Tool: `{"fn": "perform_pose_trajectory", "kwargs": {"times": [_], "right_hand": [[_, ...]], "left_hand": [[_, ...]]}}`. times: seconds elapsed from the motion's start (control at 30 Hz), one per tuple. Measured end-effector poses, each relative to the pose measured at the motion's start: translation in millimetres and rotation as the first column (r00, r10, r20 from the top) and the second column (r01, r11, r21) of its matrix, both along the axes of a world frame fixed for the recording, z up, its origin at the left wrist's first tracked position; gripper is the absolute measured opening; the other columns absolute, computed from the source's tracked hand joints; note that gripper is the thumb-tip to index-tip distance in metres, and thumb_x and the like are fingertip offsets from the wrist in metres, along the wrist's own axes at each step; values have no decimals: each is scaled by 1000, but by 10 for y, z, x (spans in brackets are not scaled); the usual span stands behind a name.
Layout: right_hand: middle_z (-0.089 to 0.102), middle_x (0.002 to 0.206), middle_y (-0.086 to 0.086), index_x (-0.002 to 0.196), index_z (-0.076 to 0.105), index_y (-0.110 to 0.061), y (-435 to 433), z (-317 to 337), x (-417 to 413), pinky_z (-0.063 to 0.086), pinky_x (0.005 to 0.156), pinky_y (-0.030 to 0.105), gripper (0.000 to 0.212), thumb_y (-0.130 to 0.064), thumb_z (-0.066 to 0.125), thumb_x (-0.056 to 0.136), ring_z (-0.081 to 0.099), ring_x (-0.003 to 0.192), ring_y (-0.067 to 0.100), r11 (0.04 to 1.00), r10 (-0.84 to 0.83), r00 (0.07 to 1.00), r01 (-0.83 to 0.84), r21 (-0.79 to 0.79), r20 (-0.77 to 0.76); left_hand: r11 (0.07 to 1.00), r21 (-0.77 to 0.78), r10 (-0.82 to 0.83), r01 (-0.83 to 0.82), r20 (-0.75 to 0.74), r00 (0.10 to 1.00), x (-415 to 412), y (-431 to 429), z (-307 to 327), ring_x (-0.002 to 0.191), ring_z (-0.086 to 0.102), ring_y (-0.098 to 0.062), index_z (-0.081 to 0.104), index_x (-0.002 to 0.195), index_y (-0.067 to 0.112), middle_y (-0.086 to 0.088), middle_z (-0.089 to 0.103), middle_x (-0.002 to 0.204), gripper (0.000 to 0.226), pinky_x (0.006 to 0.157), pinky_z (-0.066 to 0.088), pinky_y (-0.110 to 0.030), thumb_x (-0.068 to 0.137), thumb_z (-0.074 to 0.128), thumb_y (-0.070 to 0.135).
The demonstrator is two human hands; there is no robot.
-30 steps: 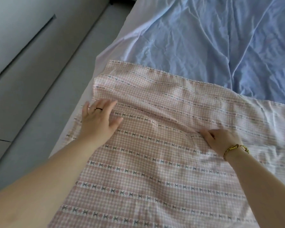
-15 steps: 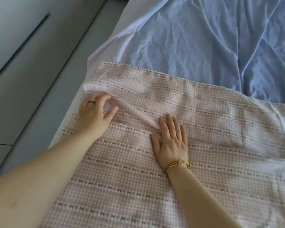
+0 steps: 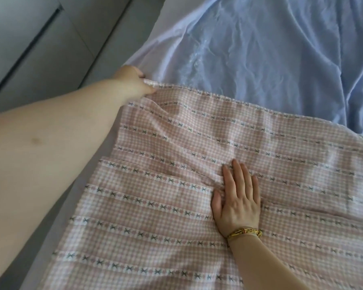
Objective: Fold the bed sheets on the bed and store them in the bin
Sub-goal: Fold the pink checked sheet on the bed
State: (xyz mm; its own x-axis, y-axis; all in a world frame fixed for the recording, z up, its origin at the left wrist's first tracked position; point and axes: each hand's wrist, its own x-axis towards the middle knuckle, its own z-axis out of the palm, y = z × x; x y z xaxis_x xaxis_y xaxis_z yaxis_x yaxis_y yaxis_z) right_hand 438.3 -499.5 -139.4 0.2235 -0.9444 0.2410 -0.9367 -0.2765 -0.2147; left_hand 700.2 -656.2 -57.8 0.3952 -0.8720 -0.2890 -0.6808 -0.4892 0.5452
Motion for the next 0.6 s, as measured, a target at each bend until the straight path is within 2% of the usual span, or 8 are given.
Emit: {"fn": "perform_pose_trajectory", "kwargs": {"times": [0.1, 0.27, 0.4, 0.47, 0.5, 0.53, 0.57, 0.6], "right_hand": [[54, 129, 19, 126, 40, -10, -8, 7, 11, 9, 111, 33, 46, -34, 31, 88, 34, 124, 27, 1000, -5, 1000, 5, -22, 4], [54, 129, 19, 125, 41, -10, 40, 102, 3, 7, 110, 32, 49, -33, 34, 82, 34, 124, 27, 999, -8, 1000, 7, 53, 7], [54, 130, 18, 122, 56, -3, 39, 233, 30, 14, 106, 37, 57, -36, 32, 82, 50, 122, 35, 988, 5, 1000, -7, 152, 11], [42, 142, 9, 132, 47, -7, 94, 448, -12, 7, 110, 28, 61, -43, 27, 88, 37, 133, 26, 968, -9, 991, -26, 248, 137], [42, 142, 5, 136, 43, -9, 129, 546, -93, 12, 110, 23, 56, -42, 31, 92, 35, 133, 21, 943, -79, 955, -22, 333, 287], [46, 134, 4, 134, 44, -8, 144, 673, -166, 25, 103, 17, 46, -34, 37, 96, 41, 125, 17, 901, -236, 841, 2, 434, 486], [50, 121, 4, 126, 49, -7, 158, 834, -251, 37, 88, 13, 34, -21, 40, 97, 48, 110, 15, 850, -425, 630, 31, 526, 650], [52, 110, 6, 113, 55, -9, 172, 1010, -362, 43, 75, 15, 24, -12, 38, 97, 52, 94, 15, 808, -560, 369, 45, 587, 742]], "left_hand": [[991, -129, 10, -16, -48, 999, -21, 20, 228, 90, 53, -16, 57, 122, 2, -13, 60, 110, 44, 67, 42, -23, 82, 69, 17], [908, -402, -171, 119, -97, 981, -110, 473, 898, 78, 59, -9, 66, 103, 11, 3, 62, 84, 24, 75, 48, -23, 82, 68, 21], [883, -387, -312, 267, -59, 948, -212, 1253, 1203, 78, 58, 12, 63, 81, 23, 19, 64, 90, 7, 74, 45, -7, 82, 67, 18], [895, -347, -327, 282, -79, 942, -305, 1724, 1253, 74, 61, 10, 61, 68, 33, 20, 67, 80, 17, 70, 47, -8, 75, 74, 24], [902, -333, -323, 276, -95, 942, -352, 1961, 1260, 75, 62, 6, 62, 65, 35, 19, 68, 77, 16, 72, 47, -13, 72, 74, 28], [906, -320, -327, 279, -107, 939, -398, 2176, 1259, 75, 61, 6, 63, 64, 37, 21, 69, 75, 17, 70, 47, -12, 71, 75, 26], [909, -316, -329, 271, -146, 933, -457, 2396, 1254, 73, 60, 11, 64, 63, 33, 27, 67, 71, 19, 65, 44, -5, 72, 75, 22], [910, -322, -335, 260, -203, 920, -497, 2618, 1225, 72, 58, 16, 63, 64, 25, 33, 64, 69, 14, 63, 41, -2, 73, 74, 20]]}}
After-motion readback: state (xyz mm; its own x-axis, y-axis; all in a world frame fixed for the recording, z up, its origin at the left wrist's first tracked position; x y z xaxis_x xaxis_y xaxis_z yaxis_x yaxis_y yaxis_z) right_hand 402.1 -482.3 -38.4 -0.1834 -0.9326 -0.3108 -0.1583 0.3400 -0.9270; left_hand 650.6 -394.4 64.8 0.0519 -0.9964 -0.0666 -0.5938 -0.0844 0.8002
